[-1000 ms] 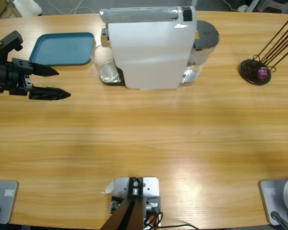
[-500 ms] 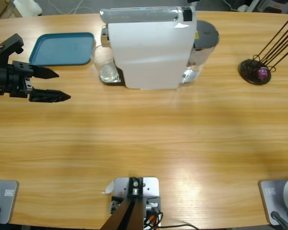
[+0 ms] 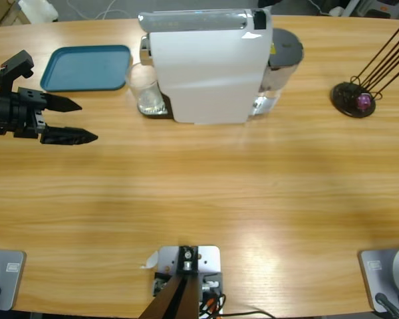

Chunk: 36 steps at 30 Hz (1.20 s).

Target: Pour coffee

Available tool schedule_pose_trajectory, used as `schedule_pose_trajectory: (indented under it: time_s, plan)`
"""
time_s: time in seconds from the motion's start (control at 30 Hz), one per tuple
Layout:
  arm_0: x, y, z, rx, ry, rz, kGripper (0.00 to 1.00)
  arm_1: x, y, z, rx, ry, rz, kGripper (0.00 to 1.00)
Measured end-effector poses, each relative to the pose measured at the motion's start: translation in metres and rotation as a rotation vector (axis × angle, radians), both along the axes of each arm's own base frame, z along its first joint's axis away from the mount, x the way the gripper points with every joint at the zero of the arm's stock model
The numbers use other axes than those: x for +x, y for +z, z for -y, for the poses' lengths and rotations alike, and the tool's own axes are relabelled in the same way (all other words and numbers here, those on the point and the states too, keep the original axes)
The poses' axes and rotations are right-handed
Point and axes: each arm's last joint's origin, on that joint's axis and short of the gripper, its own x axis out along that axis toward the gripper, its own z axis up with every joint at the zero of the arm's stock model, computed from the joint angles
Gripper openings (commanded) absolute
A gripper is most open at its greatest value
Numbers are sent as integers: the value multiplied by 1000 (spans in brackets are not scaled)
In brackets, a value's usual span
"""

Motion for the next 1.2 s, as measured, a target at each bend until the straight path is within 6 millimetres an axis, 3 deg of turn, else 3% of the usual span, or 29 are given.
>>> schedule_pose_trajectory:
  time_s: [0.9,0.93,0.97,1.0,1.1,1.2]
  plan:
    - [0,-1,0,2,0,-6,996,3,-4,-2,-12,-11,-31,0]
    - [0,-2,0,2,0,-6,996,3,-3,-2,-15,-14,-28,110]
    - [0,-2,0,2,0,-6,996,3,-2,-2,-21,-18,-22,680]
    - [0,-2,0,2,0,-6,996,3,1,-2,-23,-20,-10,968]
    - [0,-2,0,2,0,-6,996,0,29,-1,11,-8,74,1000]
    - [-1,-1,0,2,0,-5,996,-23,59,8,49,13,135,1000]
